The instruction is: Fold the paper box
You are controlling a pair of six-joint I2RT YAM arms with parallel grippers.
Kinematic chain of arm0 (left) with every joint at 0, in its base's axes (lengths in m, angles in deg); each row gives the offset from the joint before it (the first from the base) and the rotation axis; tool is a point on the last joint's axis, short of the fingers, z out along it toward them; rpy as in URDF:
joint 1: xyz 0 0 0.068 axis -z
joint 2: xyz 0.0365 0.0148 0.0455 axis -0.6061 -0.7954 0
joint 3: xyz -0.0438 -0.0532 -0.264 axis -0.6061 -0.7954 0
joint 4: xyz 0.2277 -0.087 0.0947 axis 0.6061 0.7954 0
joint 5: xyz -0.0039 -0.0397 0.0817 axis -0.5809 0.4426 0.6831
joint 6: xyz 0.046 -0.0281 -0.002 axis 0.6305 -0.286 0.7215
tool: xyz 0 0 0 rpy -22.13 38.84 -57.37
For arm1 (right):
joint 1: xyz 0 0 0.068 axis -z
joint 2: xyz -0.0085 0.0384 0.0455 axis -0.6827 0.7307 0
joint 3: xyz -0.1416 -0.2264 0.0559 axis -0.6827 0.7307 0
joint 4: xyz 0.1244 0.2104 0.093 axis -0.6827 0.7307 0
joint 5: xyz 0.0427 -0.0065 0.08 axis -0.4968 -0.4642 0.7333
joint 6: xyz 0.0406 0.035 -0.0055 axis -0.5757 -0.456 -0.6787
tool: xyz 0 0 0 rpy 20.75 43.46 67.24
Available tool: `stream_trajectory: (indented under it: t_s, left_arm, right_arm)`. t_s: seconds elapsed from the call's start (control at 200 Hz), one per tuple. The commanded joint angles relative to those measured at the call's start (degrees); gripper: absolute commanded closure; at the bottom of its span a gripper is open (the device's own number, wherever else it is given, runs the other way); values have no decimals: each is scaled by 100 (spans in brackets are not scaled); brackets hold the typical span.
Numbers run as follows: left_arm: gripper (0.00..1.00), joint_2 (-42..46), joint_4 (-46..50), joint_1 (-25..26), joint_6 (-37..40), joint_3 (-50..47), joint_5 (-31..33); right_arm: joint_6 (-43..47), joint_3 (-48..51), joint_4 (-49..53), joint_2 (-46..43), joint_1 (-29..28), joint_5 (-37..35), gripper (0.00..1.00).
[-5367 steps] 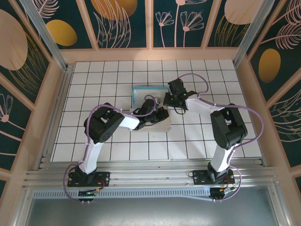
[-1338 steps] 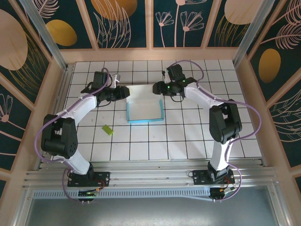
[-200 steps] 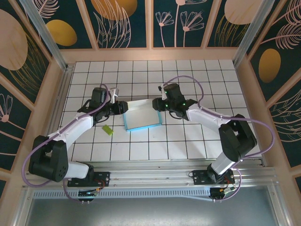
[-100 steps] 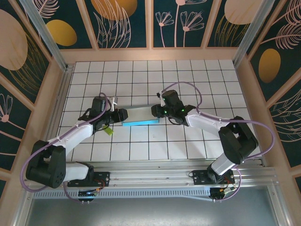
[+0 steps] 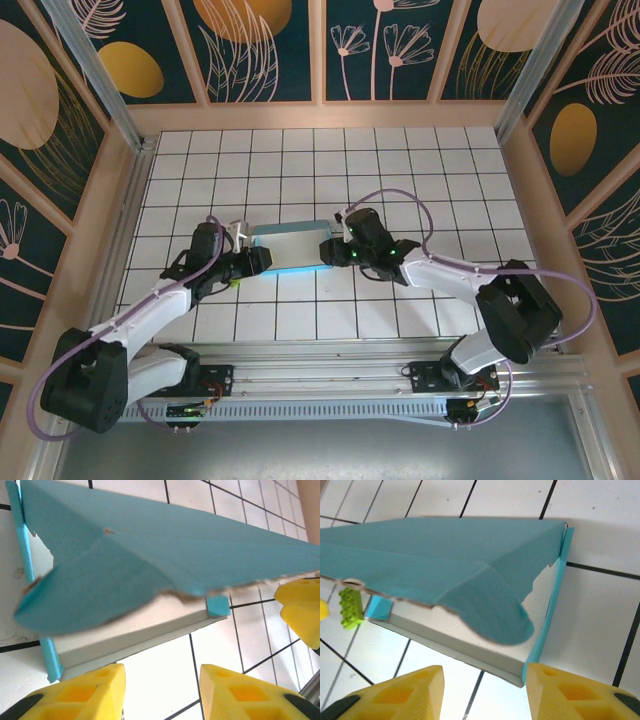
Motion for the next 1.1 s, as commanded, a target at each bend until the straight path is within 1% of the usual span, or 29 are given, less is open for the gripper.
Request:
stream_trajectory:
  t_s: [0.0,0.065,0.17,0.22,0.275,0.31,0.345,0.4,0.45,0.496,0.556,0.586,0.656,0.666,0.681,0.766,0.851,0.886,0.911,0.986,1.031,1.096]
  left_arm:
    - [57,556,-86,49,-348,-135,-172]
    - [56,1008,28,65,-544,-169,-196]
    - [55,1828,520,69,-900,32,-102]
    - [56,2091,813,67,-1054,261,69]
    - [58,2117,1287,67,-1101,653,366]
    - [61,1970,1618,67,-1030,961,653]
    - [64,1712,1979,60,-964,1300,1011]
    - [66,1161,2425,45,-739,1821,1495]
    - [67,608,2719,-43,-516,2263,1776]
    - [68,162,2760,-181,-350,2549,1787]
    - [66,-361,2649,-465,-231,2680,1487]
    - [66,-590,2623,-579,-188,2931,1348]
    - [62,-940,2549,-655,-57,3137,1279]
    - [62,-967,2533,-661,-41,3154,1290]
    - [61,-1011,2520,-681,-28,3184,1318]
    - [55,-1245,2611,-918,-14,3257,1625]
    - [54,-1284,2908,-1186,-281,3187,2227]
    - [54,-1193,3007,-1189,-550,3058,2529]
    - [55,-1098,3049,-1190,-758,2927,2716]
    - [54,-835,3344,-1190,-1701,2365,3177]
    - [54,-660,3455,-1190,-2091,1954,3207]
    - [54,-386,3154,-1192,-2475,1269,2816]
  right_arm:
    - [-178,155,-105,-532,-129,-155,47]
    - [-287,183,58,-871,-158,-145,43]
    - [-526,126,386,-1546,-174,-175,40]
    - [-654,-12,580,-1815,-156,-229,38]
    - [-784,-270,843,-1938,-54,-224,34]
    - [-825,-487,1001,-1877,114,-61,33]
    - [-860,-756,1187,-1704,346,297,33]
    - [-838,-1247,1528,-1260,723,839,33]
    - [-702,-1722,1860,-783,972,1127,33]
    - [-552,-2165,2192,-326,1132,1251,33]
    - [-349,-2669,2542,247,1217,1389,34]
    - [-297,-2863,2649,473,1217,1397,35]
    - [-240,-3072,2655,749,1203,1360,35]
    - [-239,-3074,2614,759,1332,1370,35]
    - [-254,-3063,2559,763,1378,1383,35]
    - [-443,-2970,2229,734,1522,1496,35]
    - [-521,-2963,2212,638,1670,1503,34]
    - [-520,-2954,2251,561,1719,1437,33]
    - [-521,-2915,2255,490,1753,1420,32]
    - [-551,-2704,2150,226,1887,1487,30]
    - [-564,-2561,2065,82,1970,1533,29]
    - [-582,-2398,1979,-75,2082,1613,28]
